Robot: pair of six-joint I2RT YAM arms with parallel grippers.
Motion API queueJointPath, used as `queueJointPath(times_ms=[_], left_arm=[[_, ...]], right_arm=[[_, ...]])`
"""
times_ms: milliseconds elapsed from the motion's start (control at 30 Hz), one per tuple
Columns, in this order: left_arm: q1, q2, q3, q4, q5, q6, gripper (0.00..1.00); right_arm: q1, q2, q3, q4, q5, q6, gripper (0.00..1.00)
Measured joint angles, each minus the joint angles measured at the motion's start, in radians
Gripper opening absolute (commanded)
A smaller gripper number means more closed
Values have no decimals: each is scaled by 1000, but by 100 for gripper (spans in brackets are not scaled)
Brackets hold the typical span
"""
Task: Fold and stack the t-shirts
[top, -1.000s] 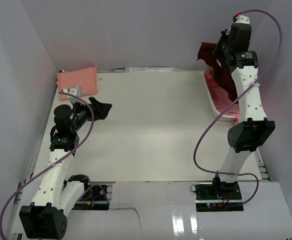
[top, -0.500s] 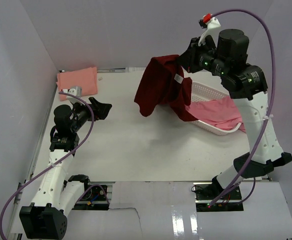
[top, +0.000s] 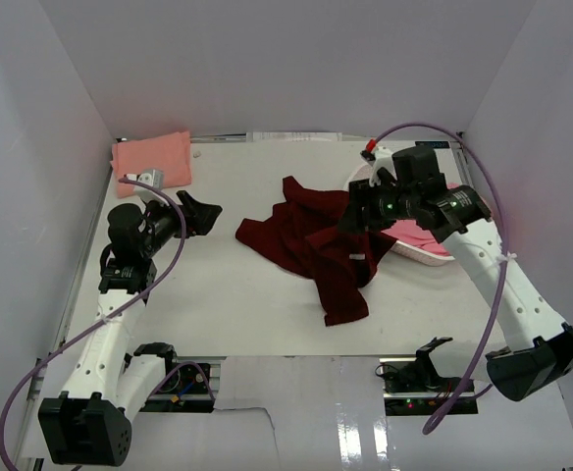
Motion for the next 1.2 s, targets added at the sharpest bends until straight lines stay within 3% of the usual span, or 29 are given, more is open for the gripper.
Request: queueJointPath(times_ms=[33, 100, 133, 467, 633, 933, 1200], left_arm=[[0, 6, 0, 0, 9, 0, 98], [0, 18, 0, 0, 22, -2, 98], [0, 25, 0, -1, 27, -2, 98], [-30, 174, 71, -13, 100, -20, 97], [-170, 377, 150, -61, 62, -21, 96], [-396, 697, 310, -98, -1, -58, 96], [-487, 1000, 497, -90, -20, -105, 95]], right_arm=[[3, 11, -46, -16, -1, -9, 92], [10, 23, -74, -38, 18, -16, 94], [13, 28, -84, -53, 43, -16, 90], [6, 48, -102, -83, 378, 31, 91], [-40, 110, -200, -79, 460, 93, 90], [-188, 105, -346, -80, 472, 203, 90], [-222, 129, -363, -74, 486, 240, 92]])
